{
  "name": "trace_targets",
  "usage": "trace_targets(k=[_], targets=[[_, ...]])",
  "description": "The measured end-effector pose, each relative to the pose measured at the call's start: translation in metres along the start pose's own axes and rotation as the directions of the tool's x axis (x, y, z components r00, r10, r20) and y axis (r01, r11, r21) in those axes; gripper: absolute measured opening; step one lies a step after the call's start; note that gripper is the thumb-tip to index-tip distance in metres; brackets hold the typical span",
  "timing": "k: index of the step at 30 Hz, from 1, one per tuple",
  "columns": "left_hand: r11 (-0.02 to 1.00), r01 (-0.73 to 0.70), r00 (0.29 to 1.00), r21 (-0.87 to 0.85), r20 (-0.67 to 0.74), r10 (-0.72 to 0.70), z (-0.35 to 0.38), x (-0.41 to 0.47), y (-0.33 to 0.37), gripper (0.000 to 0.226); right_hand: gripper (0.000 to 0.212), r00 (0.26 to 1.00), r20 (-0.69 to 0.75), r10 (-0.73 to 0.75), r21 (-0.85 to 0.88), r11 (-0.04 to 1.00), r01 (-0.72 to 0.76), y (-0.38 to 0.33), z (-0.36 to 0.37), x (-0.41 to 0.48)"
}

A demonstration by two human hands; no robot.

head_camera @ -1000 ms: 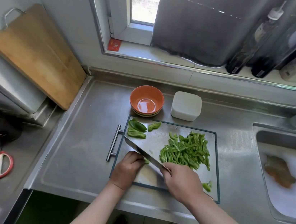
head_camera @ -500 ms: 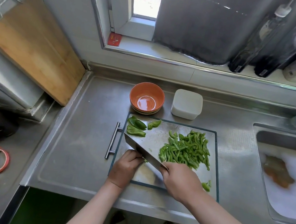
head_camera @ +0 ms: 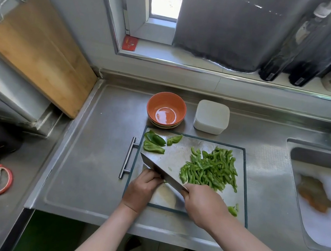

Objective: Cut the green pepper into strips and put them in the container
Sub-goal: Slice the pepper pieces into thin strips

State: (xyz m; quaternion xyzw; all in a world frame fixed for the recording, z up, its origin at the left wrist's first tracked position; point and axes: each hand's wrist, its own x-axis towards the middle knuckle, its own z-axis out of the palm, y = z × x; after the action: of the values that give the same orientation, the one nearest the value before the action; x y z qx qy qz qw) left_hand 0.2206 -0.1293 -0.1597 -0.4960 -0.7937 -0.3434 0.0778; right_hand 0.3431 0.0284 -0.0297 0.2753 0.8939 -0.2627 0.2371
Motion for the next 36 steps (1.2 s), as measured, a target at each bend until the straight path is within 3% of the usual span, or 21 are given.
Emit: trace_targets(k=[10, 15, 17, 20, 23, 27, 30, 32, 36], targets=[[1.000, 0.009, 1.000, 0.005, 0.020, -0.009, 0.001, -0.001, -0.002, 0.012, 0.021, 1.000, 0.026, -0.015, 0.042, 0.999, 0.014, -0.010, 0.009, 0.018], [0.999, 0.039, 0.998, -0.011, 0.055, -0.039, -0.004, 0.003, 0.001, 0.019, 0.030, 0.999, 0.025, 0.031, 0.142, 0.989, -0.035, 0.009, 0.002, 0.013], [0.993, 0.113, 0.993, -0.044, 0.044, -0.111, -0.008, 0.005, 0.003, 0.018, 0.035, 0.999, 0.024, 0.022, 0.177, 0.984, -0.026, 0.010, -0.003, 0.016], [0.927, 0.361, 0.932, -0.101, 0.023, -0.361, -0.018, 0.007, 0.003, 0.022, 0.039, 1.000, -0.018, -0.017, 0.146, 0.989, 0.019, 0.012, -0.011, 0.018], [0.851, 0.519, 0.852, -0.085, 0.135, -0.506, -0.022, 0.009, 0.001, 0.029, 0.041, 0.993, -0.116, -0.029, 0.136, 0.990, 0.045, 0.018, -0.019, 0.017], [0.804, 0.590, 0.796, -0.069, 0.215, -0.566, -0.019, 0.032, 0.011, 0.021, 0.029, 0.973, -0.224, -0.058, 0.037, 0.997, 0.068, 0.030, -0.036, 0.012], [0.761, 0.643, 0.747, -0.092, 0.297, -0.595, -0.007, 0.054, 0.026, 0.020, 0.027, 0.967, -0.253, -0.027, 0.060, 0.997, 0.044, 0.042, -0.047, 0.009], [0.759, 0.644, 0.742, -0.101, 0.325, -0.586, 0.002, 0.064, 0.037, 0.025, 0.037, 0.962, -0.272, -0.006, 0.059, 0.998, 0.023, 0.049, -0.051, 0.009], [0.785, 0.620, 0.751, -0.009, 0.296, -0.590, 0.013, 0.075, 0.042, 0.036, 0.037, 0.941, -0.332, 0.065, 0.138, 0.990, -0.020, 0.065, -0.054, 0.015]])
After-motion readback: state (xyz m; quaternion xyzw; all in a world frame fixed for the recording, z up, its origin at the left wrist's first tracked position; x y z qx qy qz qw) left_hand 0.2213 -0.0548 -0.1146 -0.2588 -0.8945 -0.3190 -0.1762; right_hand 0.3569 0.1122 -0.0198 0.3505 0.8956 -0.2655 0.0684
